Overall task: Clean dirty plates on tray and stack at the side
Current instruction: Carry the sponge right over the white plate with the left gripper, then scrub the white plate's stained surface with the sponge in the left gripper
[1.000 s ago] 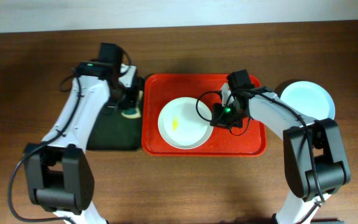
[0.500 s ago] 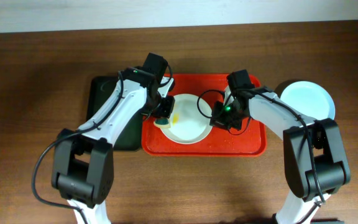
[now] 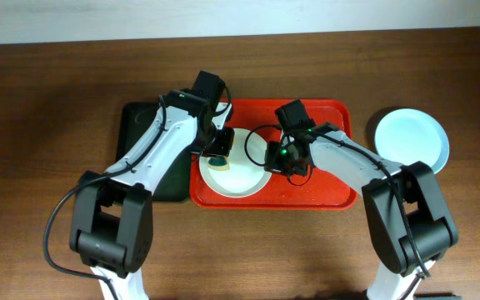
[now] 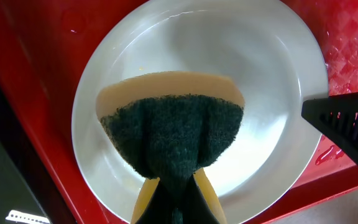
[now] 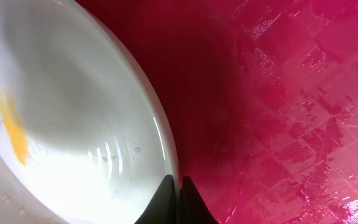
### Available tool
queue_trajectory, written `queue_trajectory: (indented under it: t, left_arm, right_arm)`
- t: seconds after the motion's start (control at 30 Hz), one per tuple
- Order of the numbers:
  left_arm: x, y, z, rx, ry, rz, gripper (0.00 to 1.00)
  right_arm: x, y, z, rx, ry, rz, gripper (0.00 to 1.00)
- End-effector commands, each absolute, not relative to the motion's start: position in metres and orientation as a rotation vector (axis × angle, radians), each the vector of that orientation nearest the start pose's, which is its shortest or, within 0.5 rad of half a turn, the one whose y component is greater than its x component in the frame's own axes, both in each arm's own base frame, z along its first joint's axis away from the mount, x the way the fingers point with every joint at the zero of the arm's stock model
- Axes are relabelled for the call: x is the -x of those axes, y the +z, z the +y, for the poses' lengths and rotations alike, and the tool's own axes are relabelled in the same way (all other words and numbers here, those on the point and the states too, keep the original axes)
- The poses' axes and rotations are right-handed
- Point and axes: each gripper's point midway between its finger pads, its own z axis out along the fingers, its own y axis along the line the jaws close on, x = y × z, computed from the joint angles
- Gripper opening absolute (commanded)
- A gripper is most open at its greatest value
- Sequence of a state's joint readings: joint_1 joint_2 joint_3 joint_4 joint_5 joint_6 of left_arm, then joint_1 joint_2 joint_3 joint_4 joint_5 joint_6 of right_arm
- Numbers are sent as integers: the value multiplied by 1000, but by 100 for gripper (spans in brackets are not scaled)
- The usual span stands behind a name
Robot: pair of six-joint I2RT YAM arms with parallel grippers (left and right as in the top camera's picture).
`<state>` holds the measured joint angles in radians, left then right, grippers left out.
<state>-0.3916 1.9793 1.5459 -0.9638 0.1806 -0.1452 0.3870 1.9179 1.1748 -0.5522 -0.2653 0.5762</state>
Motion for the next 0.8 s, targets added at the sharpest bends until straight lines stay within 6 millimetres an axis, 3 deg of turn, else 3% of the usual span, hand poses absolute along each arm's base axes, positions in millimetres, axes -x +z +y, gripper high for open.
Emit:
queue_trajectory:
  t: [0.0, 0.13, 0.4, 0.6, 0.7, 0.77]
  left_arm:
    - [-378, 65, -178, -276, -256, 2986, 0]
    - [-380, 56, -176, -252, -226, 2997, 0]
    - [-380, 19, -177, -256, -201, 3058, 0]
    - [-368, -19, -176, -258, -184, 3159, 0]
    - [-355, -32, -188, -269, -294, 3222, 0]
    - [-346, -29, -207, -384, -491, 3220, 0]
  right_arm:
    - [-347, 4, 185, -244, 476, 2974, 4]
    - [-346, 3, 184, -244, 473, 2978, 4]
    - [-346, 3, 184, -245, 473, 2978, 4]
    - [-346, 3, 184, -244, 473, 2978, 4]
    - [-346, 3, 184, -244, 473, 2978, 4]
    - [-346, 3, 184, -244, 473, 2978, 4]
